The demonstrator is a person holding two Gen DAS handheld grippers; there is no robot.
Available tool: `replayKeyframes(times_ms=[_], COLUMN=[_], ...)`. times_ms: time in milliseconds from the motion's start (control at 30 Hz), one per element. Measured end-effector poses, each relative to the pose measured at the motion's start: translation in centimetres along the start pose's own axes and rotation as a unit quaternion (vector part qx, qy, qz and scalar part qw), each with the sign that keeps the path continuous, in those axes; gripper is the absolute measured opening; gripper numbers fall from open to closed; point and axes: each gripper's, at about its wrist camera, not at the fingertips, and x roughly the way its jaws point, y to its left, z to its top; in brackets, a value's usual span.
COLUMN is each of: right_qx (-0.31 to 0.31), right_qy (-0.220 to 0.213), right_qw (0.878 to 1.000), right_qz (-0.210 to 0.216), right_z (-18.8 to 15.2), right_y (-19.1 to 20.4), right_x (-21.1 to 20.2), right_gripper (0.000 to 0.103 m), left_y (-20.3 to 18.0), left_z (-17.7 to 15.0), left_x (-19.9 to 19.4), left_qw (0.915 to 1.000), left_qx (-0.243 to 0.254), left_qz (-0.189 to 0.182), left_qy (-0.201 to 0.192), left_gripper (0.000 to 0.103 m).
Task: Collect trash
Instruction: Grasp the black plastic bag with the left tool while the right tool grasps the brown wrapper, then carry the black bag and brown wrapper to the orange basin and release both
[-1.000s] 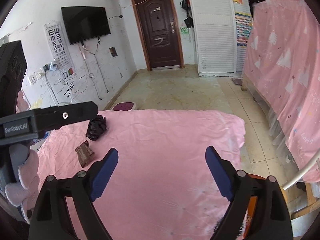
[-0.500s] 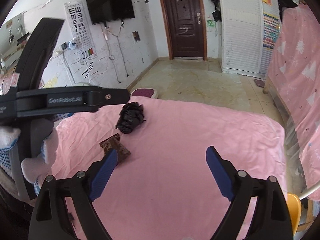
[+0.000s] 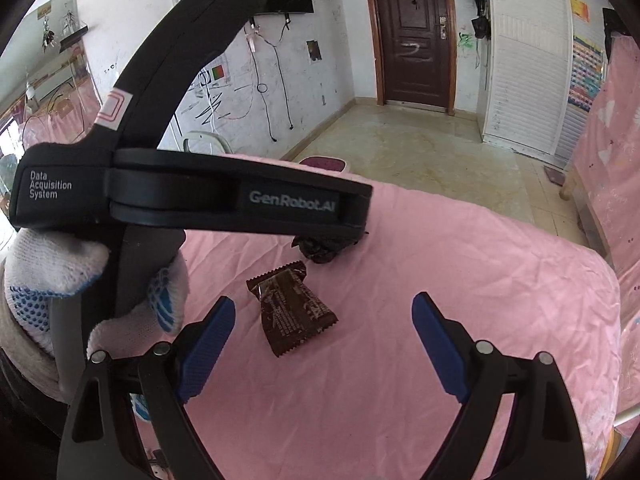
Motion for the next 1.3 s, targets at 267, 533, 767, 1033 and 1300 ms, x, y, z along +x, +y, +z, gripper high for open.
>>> replayKeyframes(times_ms=[267, 533, 767, 1033, 1300], right_qx=[-0.009, -0.017, -0.035, -0.056, -0.065], right_qy=[0.018, 0.024, 0.024, 0.039, 0.044], right_qw=[1.000, 0.999, 0.999, 0.997, 0.997], right_qz=[0.008, 0.021, 0.019, 0.021, 0.014], right_z=[0.2, 0.9, 1.3, 0.8, 0.1], right_y=[0.4, 0.6, 1.4, 2.6, 3.1], right_x=[2.2, 3.5, 4.3, 5.6, 6.1], right_gripper=[0.080, 0.080, 0.080, 0.052, 0.030], left_y=[0.1, 0.7, 3.3, 3.9, 4.0], left_z=[0.3, -0.1, 0.2, -0.1, -0.1], left_x=[2.2, 1.8, -1.6, -2.6, -3.2], left_qw=[0.9990, 0.9990, 0.9992, 0.9983, 0.9981], left_qx=[0.028, 0.022, -0.018, -0.032, -0.030], left_qz=[0.007, -0.015, -0.033, -0.039, -0.031], left_qy=[0.035, 0.035, -0.013, -0.029, -0.044], left_gripper=[0.061, 0.027, 0.027, 0.027, 0.027])
